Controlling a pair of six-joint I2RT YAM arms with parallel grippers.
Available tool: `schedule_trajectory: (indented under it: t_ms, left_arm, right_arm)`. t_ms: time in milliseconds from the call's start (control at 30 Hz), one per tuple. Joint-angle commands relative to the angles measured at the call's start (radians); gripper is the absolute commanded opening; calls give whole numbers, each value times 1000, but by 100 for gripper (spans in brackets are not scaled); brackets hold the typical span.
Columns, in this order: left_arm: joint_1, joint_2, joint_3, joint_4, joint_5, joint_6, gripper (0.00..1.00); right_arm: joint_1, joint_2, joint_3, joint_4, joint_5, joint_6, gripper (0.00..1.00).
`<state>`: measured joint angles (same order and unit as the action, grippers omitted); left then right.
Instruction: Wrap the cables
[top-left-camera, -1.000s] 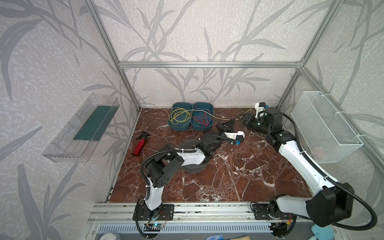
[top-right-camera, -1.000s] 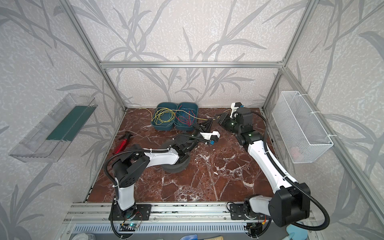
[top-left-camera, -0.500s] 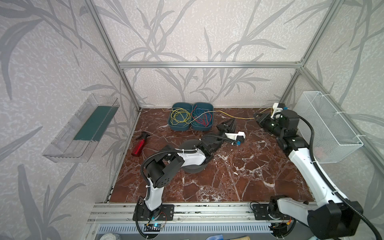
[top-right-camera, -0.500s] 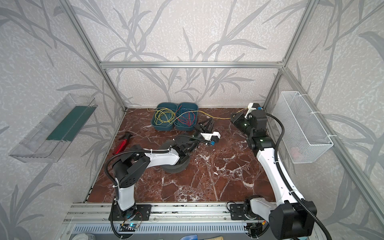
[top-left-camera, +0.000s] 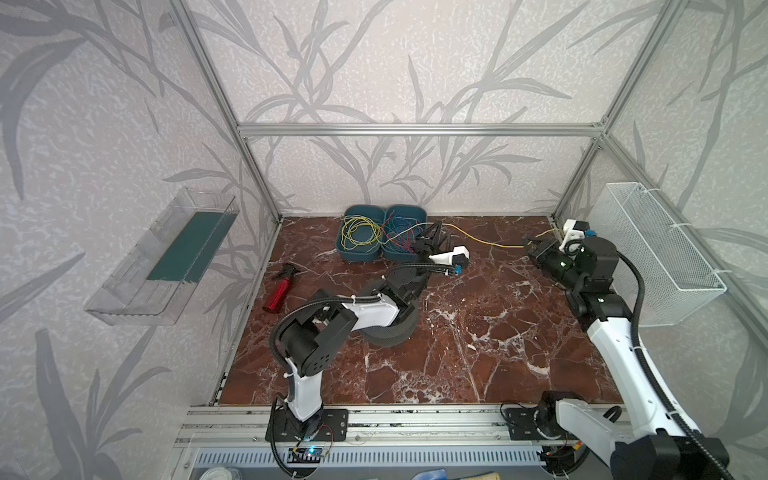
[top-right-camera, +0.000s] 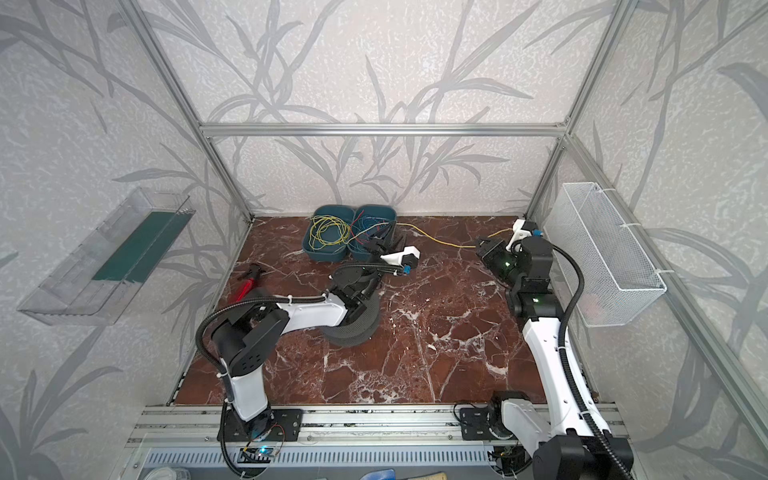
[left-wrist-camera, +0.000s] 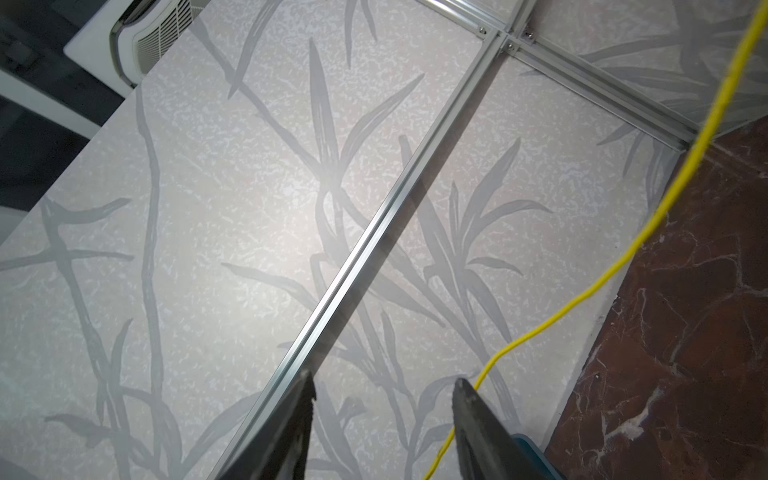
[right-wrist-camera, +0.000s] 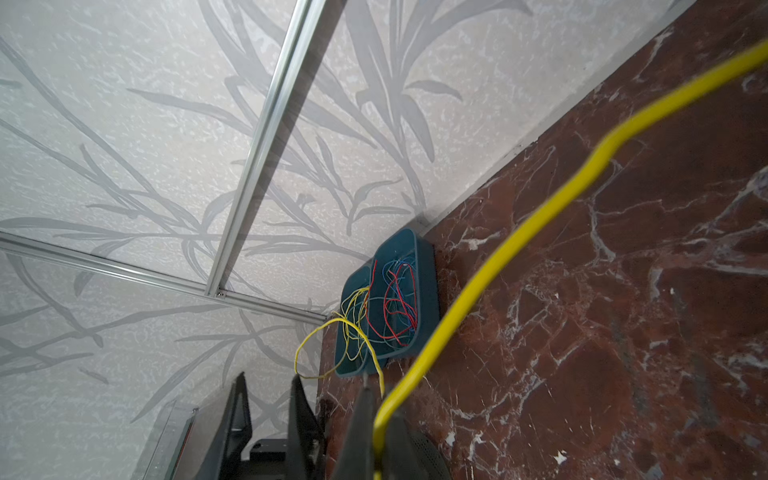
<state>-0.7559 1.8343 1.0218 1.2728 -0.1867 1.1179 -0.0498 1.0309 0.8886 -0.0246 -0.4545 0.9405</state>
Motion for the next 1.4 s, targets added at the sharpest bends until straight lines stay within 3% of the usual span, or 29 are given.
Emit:
schedule_trajectory:
  t_ms: [0, 167, 333, 433, 633, 900, 967, 1100, 1367]
  left_arm:
    - [58, -156, -6, -42, -125, -219, 58]
    - [145, -309, 20, -422, -174, -604, 58]
    - [304, -349, 102, -793, -100, -1032, 56]
    - [422, -339, 112, -883, -46, -1316, 55]
    - [666, -226, 133, -928, 238, -1785, 49]
    - [769, 42, 258, -793, 443, -1971, 51]
    - [784, 125, 320, -761, 498, -2023, 55]
    - [787, 196, 354, -738, 468, -2060, 56]
    - [794, 331, 416, -623, 524, -2230, 60]
  right_arm:
    - [-2, 9, -40, 105, -107, 30, 0]
    - [-2, 7, -37, 112, -110, 24, 0]
    - [-2, 2, -42, 117, -121, 24, 0]
    - [-3, -2, -51, 117, -121, 19, 0]
    - [-2, -6, -62, 119, -136, 3, 0]
    - [-2, -9, -102, 150, -156, 6, 0]
    - [-2, -8, -109, 153, -168, 6, 0]
    - [-2, -11, -125, 160, -161, 0, 0]
    - [-2, -5, -142, 167, -161, -8, 0]
